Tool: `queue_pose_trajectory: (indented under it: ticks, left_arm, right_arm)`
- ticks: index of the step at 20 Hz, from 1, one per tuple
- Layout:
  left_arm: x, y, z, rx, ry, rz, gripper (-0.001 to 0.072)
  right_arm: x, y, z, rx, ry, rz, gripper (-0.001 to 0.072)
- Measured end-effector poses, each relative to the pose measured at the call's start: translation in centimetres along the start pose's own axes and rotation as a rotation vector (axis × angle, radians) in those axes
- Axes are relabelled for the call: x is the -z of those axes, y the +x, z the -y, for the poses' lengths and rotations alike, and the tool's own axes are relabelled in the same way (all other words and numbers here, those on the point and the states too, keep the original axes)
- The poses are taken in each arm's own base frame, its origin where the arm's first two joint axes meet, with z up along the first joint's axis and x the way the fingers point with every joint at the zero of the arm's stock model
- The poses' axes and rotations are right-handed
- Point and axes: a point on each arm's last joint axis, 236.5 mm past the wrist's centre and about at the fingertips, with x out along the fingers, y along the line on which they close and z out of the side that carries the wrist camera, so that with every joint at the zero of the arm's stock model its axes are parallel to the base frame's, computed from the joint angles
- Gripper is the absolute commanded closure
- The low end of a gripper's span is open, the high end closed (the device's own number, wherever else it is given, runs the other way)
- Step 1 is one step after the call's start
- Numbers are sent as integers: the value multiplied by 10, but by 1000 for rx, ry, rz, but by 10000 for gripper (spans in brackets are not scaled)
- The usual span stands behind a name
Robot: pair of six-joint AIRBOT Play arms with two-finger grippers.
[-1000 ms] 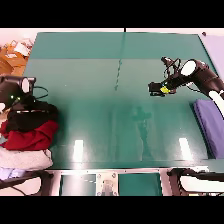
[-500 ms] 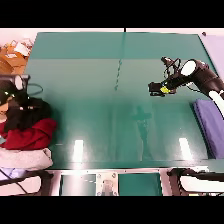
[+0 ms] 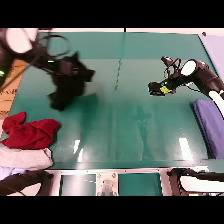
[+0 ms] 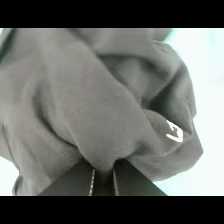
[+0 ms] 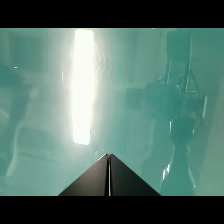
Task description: Fold the shirts.
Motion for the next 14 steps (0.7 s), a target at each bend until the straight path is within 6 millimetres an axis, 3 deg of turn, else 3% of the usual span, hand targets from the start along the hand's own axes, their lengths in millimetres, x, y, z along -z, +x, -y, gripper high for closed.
queue_pose_trajectory:
  ticks: [1,2,3,4,6,7,10,11,12,14]
  left_arm:
    - [-4,6,28,52,37,17,-13]
    - [-6,13,53,96,68,30,-1]
    - [-5,21,75,139,86,30,-1]
    - [-3,29,86,154,101,22,-1]
    - [1,38,88,158,99,-1,-1]
    - [6,42,78,145,81,-30,-1]
    - [28,50,15,66,-21,-146,-1]
    - [42,54,-7,47,-75,-194,-1]
    - [58,60,-27,39,-133,-242,-1]
    - [95,77,-49,52,-244,-329,-1]
  right_arm:
    - [2,0,-1,-4,2,-8,450]
    - [4,0,-1,-5,3,-16,378]
    - [6,0,-2,-7,4,-27,378]
    - [10,-1,-1,-9,8,-43,377]
    - [14,-5,5,-6,15,-67,377]
    - [15,-7,10,-4,21,-76,377]
    - [12,-12,34,-3,71,-77,376]
    - [11,-12,41,-18,93,-77,363]
    - [8,-11,45,-43,115,-73,294]
    - [0,-3,46,-110,151,-59,281]
